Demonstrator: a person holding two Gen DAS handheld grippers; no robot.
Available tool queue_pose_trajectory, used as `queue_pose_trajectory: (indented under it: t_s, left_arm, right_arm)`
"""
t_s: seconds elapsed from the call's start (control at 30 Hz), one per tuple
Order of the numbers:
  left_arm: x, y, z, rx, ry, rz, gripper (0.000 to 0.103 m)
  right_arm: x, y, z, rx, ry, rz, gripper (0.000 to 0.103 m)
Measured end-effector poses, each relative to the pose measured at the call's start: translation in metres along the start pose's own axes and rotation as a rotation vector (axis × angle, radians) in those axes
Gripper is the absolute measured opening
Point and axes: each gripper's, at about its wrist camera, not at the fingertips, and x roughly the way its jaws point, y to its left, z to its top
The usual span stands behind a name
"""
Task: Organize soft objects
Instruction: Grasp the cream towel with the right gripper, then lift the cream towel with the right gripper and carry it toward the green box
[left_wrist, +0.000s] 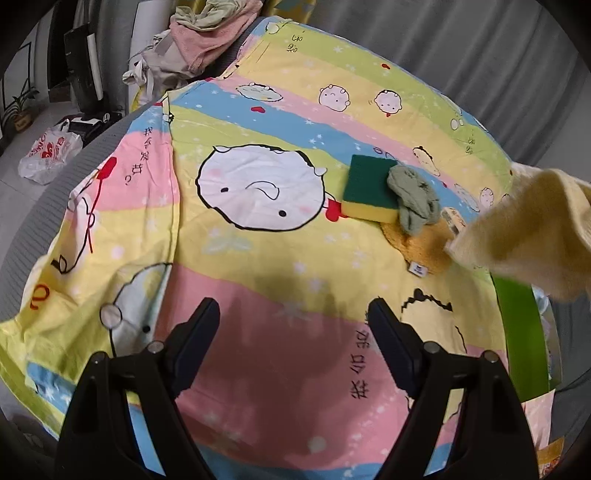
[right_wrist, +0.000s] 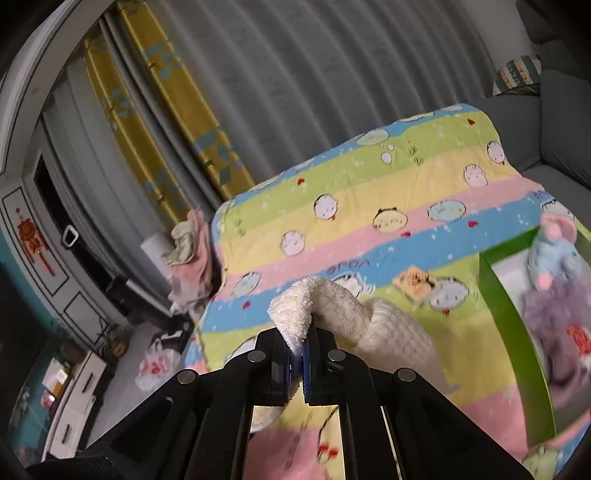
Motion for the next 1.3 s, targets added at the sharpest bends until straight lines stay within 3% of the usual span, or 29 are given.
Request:
queue_pose_trajectory:
  t_s: [0.23,0.4,0.63,0.7,0.8,0.87,0.9,0.97,1.07,1.2,1.3]
  left_arm:
    - [-0.012,0.0,-0.004,-0.015,-0.03,-0.023,0.082]
    - [-0.01,0.0,-0.007,-0.045,0.002,-0.082,0.082]
    - [0.008,-0.024,-0.017,0.027,0.091,-0.111,0.082]
    - [0.013,-0.032,-0.02,0.035,0.109,-0.14,0.082]
    - [0.02,-0.048,-0.026,0.079,0.128,-0.139,0.082]
    - [0.024,-0.06,-0.029,0.108,0.145,-0.149,0.082]
    - [0.026,-0.064,-0.03,0.11,0.153,-0.17,0.082]
    - [0.028,-0.072,-0.032,0.104,0.163,-0.217,0.082]
    - [0.031,-0.086,-0.039,0.161,0.16,-0.188,0.082]
    - [0.038,-0.102,-0.043,0.215,0.16,-0.201,0.082]
    - [0.048,-0.114,-0.046,0.237,0.179,-0.226,0.082]
  right_arm:
    - [-0.022,-0.005,-0.047,0.037,0.078,0.028,0.005]
    - [0.016,-0.025,-0.074,0.074,0.196,-0.027,0.005]
    - [0.073,-0.061,-0.106,0.026,0.371,-0.236,0.005]
    - [0.073,-0.069,-0.107,0.032,0.389,-0.223,0.005]
    - [0.07,-0.08,-0.104,0.049,0.42,-0.21,0.018]
    - [0.067,-0.085,-0.102,0.074,0.441,-0.196,0.044]
    - [0.062,-0.087,-0.1,0.096,0.445,-0.169,0.05]
    - [0.05,-0.09,-0.095,0.112,0.425,-0.125,0.061]
    - [0.028,-0.095,-0.082,0.102,0.351,-0.126,0.074]
    - [0.027,-0.112,-0.068,0.145,0.293,-0.18,0.081]
    - [0.051,-0.118,-0.062,0.165,0.361,-0.169,0.081]
